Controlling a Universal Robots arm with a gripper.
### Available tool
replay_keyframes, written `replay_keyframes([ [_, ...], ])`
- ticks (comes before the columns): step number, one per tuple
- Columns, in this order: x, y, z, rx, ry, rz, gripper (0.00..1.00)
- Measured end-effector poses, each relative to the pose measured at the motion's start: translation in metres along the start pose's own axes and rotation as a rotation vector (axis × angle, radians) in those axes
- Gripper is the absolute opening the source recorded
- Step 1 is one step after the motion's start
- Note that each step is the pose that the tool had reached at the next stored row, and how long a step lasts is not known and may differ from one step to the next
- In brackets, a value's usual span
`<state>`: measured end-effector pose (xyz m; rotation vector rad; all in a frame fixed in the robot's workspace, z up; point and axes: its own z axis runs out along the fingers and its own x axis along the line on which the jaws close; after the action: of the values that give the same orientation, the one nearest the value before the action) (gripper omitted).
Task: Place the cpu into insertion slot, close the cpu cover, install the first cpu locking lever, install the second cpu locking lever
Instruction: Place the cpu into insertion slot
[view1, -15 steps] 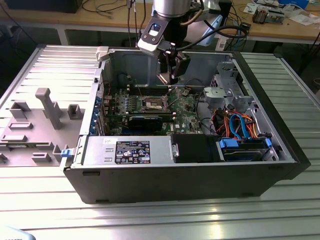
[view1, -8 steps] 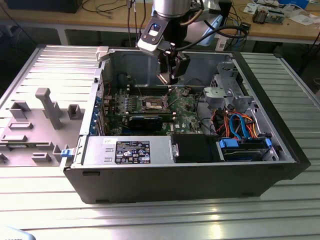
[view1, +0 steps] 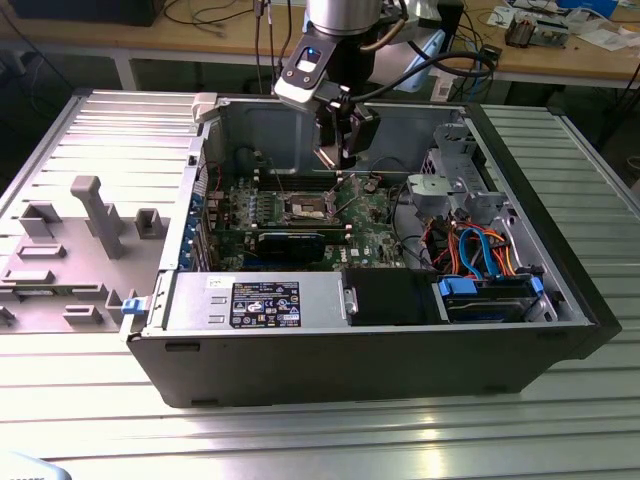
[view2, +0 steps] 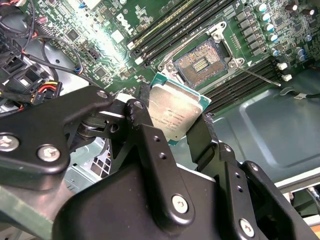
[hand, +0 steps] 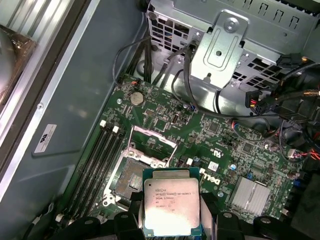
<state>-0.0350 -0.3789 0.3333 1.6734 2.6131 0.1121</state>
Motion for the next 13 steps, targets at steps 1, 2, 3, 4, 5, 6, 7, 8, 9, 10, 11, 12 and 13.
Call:
replay_keyframes([
  [1, 0.0, 0.0, 0.0, -0.0001, -0.0001, 0.001, 0.54],
  [2, 0.0, 0.0, 0.0001, -0.0001, -0.0001, 0.002, 0.54],
  [3, 0.0, 0.0, 0.0001, -0.0001, -0.0002, 0.002, 0.54],
  [4, 0.0, 0.0, 0.0001, 0.0, -0.0003, 0.004, 0.54],
  [5, 0.0, 0.0, 0.0002, -0.0001, -0.0003, 0.004, 0.54],
  [6, 0.0, 0.0, 0.0002, -0.0001, -0.0004, 0.005, 0.54],
  [7, 0.0, 0.0, 0.0003, -0.0001, -0.0004, 0.005, 0.54],
  [8, 0.0, 0.0, 0.0003, -0.0001, -0.0005, 0.006, 0.54],
  [9, 0.0, 0.0, 0.0003, -0.0001, -0.0005, 0.007, 0.54],
  [10, 0.0, 0.0, 0.0003, -0.0001, -0.0006, 0.007, 0.54],
  [11, 0.0, 0.0, 0.0004, -0.0001, -0.0007, 0.008, 0.54],
  [12, 0.0, 0.0, 0.0004, -0.0001, -0.0007, 0.009, 0.54],
  [13, 0.0, 0.0, 0.0004, -0.0001, -0.0007, 0.009, 0.54],
])
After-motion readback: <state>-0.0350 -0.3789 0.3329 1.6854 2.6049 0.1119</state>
